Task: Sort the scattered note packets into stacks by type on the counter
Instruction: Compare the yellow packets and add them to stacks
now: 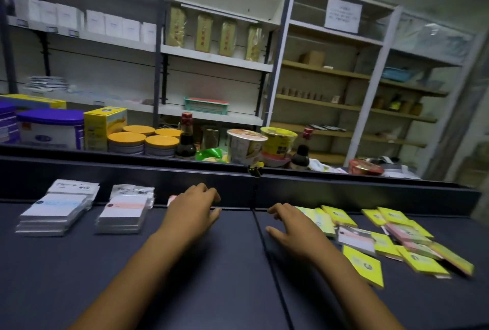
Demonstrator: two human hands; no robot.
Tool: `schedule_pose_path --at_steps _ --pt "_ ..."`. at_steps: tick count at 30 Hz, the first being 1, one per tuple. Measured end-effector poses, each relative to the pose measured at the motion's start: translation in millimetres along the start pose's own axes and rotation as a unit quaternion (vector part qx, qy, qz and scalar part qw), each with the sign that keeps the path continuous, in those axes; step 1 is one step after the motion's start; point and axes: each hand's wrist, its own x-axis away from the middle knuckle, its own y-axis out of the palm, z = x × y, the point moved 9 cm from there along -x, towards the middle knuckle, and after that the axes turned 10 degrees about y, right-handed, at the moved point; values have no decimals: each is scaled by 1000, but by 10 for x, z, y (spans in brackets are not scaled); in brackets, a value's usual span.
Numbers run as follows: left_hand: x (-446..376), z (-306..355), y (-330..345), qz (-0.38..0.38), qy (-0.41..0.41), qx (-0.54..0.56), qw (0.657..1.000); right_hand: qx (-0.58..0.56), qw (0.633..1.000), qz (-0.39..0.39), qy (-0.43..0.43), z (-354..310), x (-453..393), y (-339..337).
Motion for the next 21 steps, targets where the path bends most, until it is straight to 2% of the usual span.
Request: schedule_pose_path --at_steps 9,21 --pt "-125 1407 145 -18 59 31 998 44 997 22 58 1057 721 -637" --pt "-10 3155 247 -24 97 60 993 27 992 25 117 2351 1704 -1298"
